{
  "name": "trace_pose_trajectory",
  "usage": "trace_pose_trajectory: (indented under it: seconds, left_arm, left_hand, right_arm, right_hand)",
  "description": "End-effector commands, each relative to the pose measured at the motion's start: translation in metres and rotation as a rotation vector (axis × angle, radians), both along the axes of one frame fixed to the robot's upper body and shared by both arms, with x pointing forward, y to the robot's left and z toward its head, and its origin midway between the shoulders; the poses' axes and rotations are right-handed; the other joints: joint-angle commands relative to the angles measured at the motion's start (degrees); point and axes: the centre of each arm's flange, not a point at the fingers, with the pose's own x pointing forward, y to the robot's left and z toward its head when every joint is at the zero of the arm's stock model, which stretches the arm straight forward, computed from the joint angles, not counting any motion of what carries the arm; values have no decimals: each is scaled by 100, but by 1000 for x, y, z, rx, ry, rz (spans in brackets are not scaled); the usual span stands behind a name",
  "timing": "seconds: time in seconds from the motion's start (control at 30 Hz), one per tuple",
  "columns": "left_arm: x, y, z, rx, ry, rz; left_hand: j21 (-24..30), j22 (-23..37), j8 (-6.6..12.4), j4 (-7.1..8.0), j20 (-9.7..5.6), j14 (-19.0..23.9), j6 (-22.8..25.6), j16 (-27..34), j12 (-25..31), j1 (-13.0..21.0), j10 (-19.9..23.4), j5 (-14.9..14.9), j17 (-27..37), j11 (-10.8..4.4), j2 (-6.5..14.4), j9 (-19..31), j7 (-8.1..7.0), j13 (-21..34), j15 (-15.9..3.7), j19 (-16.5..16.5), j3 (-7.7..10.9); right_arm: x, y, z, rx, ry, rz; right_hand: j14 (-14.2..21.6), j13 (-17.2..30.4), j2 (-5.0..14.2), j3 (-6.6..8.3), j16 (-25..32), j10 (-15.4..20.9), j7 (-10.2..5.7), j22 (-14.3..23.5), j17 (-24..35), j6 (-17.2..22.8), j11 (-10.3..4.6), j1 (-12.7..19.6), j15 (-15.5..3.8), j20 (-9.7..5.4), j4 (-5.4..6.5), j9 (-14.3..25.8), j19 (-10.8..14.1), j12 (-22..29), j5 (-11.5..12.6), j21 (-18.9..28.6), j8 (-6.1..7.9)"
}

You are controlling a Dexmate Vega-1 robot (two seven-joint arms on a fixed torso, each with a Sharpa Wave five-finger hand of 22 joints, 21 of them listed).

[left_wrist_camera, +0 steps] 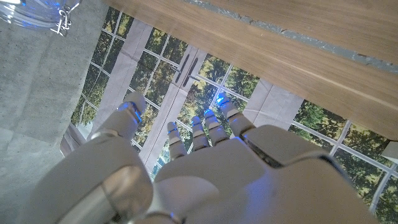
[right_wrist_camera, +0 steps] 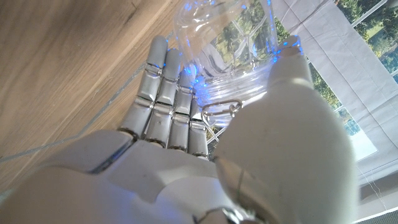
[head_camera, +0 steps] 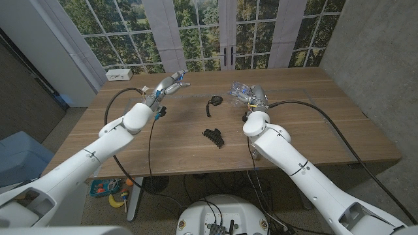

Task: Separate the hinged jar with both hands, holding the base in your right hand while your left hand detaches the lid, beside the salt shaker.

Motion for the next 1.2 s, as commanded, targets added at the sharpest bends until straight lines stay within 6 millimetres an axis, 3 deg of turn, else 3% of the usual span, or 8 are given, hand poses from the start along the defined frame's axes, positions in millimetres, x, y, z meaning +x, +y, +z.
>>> trace_pose_trajectory:
  seconds: [0.03, 0.17, 0.33, 0.93, 1.2]
  left_arm:
    - [-3, -10, 7, 84, -60, 42]
    - [-1, -15, 8, 107, -64, 27]
    - [-2, -21, 11, 136, -77, 20]
    - [-10, -43, 17, 246, -144, 35]
    - [-6, -49, 11, 215, -147, 11]
  left_hand:
    - [-37, 23, -14, 13, -37, 49, -55, -21, -48, 200, -11, 8, 23, -66, -317, 29, -9, 11, -73, 68, -125]
    - [-70, 31, -21, 33, -11, 48, -89, -27, -66, 357, -49, 58, 27, -82, -585, 32, -12, 12, -66, 69, -259]
    - [-96, 39, -38, 51, 30, 28, -149, -34, -81, 520, -100, 116, 31, -56, -775, 34, -19, 13, -20, 63, -372]
    - [-125, 59, -74, 91, 78, 29, -329, -29, -87, 979, -195, 228, 39, -56, -931, 43, -28, 16, -6, 93, -567]
    - [-87, 75, -40, 154, 134, 181, -217, 19, -26, 1100, -62, 411, 49, 1, -1094, 49, -24, 21, -26, 237, -835]
  right_arm:
    - [-8, 2, 15, -6, 28, 84]
    - [-10, 4, 19, -9, 21, 108]
    - [-10, 4, 23, 0, 24, 156]
    - [-15, 1, 32, -10, 25, 253]
    - [-21, 4, 36, -23, 1, 286]
  right_hand:
    - [1396, 30, 1459, 1014, -27, 1066, -1036, -16, 34, 1110, -1024, 1537, -1977, -734, -241, 0, -317, -27, 39, 53, -13]
    - [1413, 55, 1456, 1026, -46, 1068, -1017, -49, 66, 1096, -1011, 1541, -1978, -730, -239, -16, -339, -46, 59, 104, -30]
    - [1414, 70, 1452, 1034, -71, 1066, -1014, -75, 81, 1100, -1012, 1544, -1979, -727, -239, -28, -357, -64, 75, 143, -37]
    - [1443, 111, 1439, 1060, -132, 1097, -991, -169, 165, 1117, -992, 1548, -1979, -727, -236, -67, -418, -126, 126, 287, -60]
    - [1449, 136, 1432, 1072, -169, 1116, -988, -215, 193, 1125, -979, 1551, -1979, -728, -238, -84, -442, -149, 148, 356, -70]
